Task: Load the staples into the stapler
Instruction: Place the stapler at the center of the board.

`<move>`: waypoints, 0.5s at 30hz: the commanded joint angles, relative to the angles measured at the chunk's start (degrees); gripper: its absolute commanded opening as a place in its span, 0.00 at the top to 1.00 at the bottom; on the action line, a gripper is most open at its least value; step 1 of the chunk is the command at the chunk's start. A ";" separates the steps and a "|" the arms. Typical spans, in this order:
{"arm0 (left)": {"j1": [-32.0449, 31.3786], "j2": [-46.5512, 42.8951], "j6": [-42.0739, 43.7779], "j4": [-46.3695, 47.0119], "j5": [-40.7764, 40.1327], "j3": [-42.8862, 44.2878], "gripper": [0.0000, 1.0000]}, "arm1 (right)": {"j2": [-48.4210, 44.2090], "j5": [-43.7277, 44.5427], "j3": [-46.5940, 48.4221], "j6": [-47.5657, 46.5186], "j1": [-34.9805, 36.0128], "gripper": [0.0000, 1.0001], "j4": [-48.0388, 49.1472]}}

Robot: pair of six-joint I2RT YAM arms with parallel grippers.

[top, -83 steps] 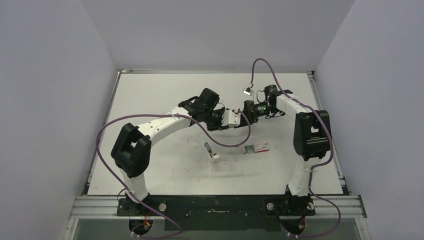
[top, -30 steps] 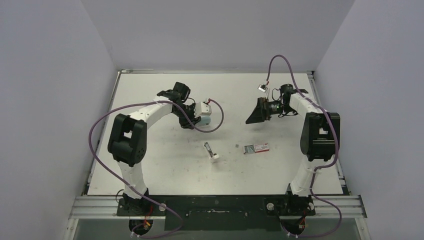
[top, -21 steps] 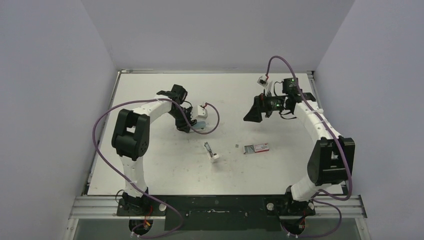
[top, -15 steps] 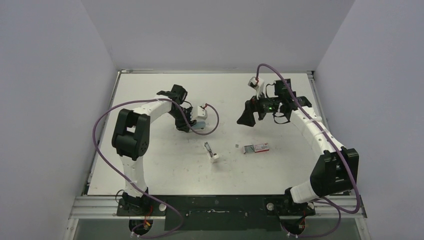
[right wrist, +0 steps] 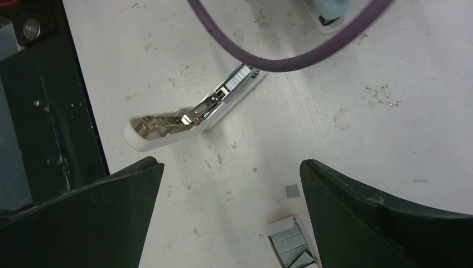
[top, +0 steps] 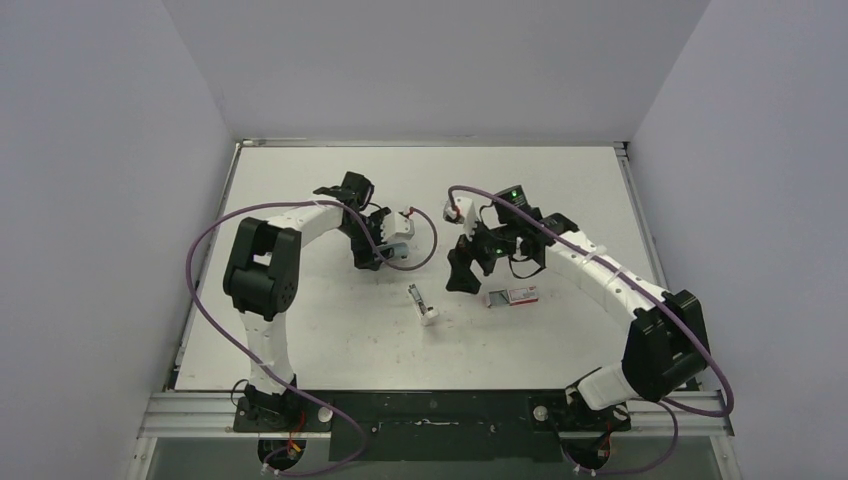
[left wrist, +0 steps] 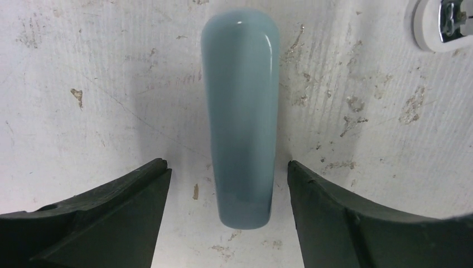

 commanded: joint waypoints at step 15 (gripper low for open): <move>6.02 -19.87 -26.97 22.37 17.66 -10.90 0.11 | -1.85 8.47 -5.97 -9.92 17.65 0.00 5.09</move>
